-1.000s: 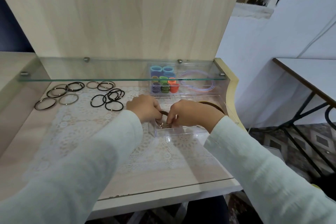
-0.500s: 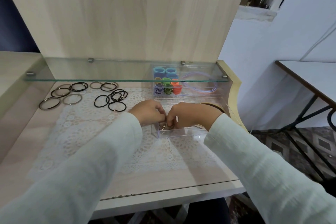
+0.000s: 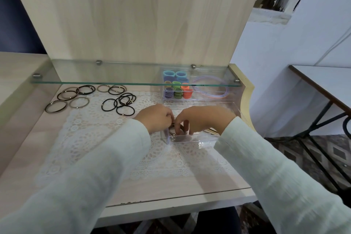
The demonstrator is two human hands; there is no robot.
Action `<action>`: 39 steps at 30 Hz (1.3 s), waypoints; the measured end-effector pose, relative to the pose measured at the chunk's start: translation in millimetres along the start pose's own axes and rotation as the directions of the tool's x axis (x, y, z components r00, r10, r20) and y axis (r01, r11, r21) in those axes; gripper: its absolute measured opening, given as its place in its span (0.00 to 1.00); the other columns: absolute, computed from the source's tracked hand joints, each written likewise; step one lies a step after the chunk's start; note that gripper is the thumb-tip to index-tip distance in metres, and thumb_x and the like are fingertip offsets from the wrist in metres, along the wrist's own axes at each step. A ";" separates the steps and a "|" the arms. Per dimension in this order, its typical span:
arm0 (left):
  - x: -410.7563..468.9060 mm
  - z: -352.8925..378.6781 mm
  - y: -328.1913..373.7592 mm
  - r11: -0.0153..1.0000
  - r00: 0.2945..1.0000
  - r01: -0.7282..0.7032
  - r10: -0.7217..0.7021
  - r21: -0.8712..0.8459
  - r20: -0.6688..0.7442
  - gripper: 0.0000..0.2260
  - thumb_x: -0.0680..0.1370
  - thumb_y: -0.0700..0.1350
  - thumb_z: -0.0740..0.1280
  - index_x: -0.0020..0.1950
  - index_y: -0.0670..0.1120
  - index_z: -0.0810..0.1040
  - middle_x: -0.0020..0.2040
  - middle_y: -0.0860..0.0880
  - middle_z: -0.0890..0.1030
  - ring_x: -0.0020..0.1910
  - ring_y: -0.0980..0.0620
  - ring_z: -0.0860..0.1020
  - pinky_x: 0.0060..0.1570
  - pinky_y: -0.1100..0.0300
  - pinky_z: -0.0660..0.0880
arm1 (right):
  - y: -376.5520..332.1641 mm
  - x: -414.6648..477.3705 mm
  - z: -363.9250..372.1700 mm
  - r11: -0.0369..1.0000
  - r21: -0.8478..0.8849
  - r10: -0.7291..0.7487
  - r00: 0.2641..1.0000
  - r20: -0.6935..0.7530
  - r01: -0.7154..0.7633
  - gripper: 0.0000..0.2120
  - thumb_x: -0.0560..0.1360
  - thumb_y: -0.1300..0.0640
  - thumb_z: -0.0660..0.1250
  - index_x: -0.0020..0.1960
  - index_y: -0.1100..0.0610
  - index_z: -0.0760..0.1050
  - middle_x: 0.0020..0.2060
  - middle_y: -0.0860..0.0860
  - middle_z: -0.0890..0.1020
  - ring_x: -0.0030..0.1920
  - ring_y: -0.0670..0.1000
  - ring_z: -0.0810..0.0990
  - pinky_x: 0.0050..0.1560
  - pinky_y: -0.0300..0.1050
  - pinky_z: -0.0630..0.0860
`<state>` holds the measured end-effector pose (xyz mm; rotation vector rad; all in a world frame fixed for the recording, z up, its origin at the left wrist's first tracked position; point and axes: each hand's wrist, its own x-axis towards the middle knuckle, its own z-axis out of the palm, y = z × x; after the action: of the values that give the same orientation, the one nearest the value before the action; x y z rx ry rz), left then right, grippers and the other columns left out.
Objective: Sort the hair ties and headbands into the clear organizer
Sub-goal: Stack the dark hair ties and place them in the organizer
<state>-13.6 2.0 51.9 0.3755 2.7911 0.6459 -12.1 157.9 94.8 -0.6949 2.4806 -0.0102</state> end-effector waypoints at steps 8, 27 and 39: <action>-5.1 5.5 4.5 0.997 0.999 0.007 -0.004 0.070 -0.042 0.13 0.81 0.45 0.55 0.56 0.52 0.79 0.56 0.47 0.72 0.56 0.45 0.74 0.59 0.49 0.72 | 17.6 1.5 17.8 0.888 0.458 0.190 0.879 -0.437 0.036 0.12 0.74 0.71 0.59 0.49 0.59 0.78 0.44 0.53 0.80 0.44 0.52 0.81 0.39 0.40 0.78; -10.0 9.8 -5.3 0.998 0.998 -0.038 0.036 -0.043 -0.053 0.13 0.81 0.49 0.56 0.54 0.51 0.80 0.55 0.46 0.72 0.55 0.45 0.74 0.57 0.52 0.71 | 16.4 8.9 56.2 0.806 0.588 0.298 0.807 -0.510 0.074 0.19 0.72 0.71 0.56 0.48 0.58 0.85 0.44 0.51 0.84 0.37 0.41 0.77 0.38 0.27 0.72; -13.0 13.0 -5.7 0.998 0.996 -0.050 0.048 -0.027 -0.074 0.14 0.82 0.50 0.56 0.55 0.47 0.80 0.54 0.46 0.71 0.52 0.46 0.74 0.56 0.51 0.72 | 16.3 11.9 57.0 0.743 0.665 0.347 0.805 -0.481 0.077 0.17 0.72 0.70 0.56 0.45 0.58 0.83 0.37 0.51 0.83 0.41 0.54 0.82 0.49 0.49 0.81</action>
<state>1.4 -1.8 40.3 0.4245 2.8466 0.7241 1.3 174.2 38.1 -0.1789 2.7875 -1.1660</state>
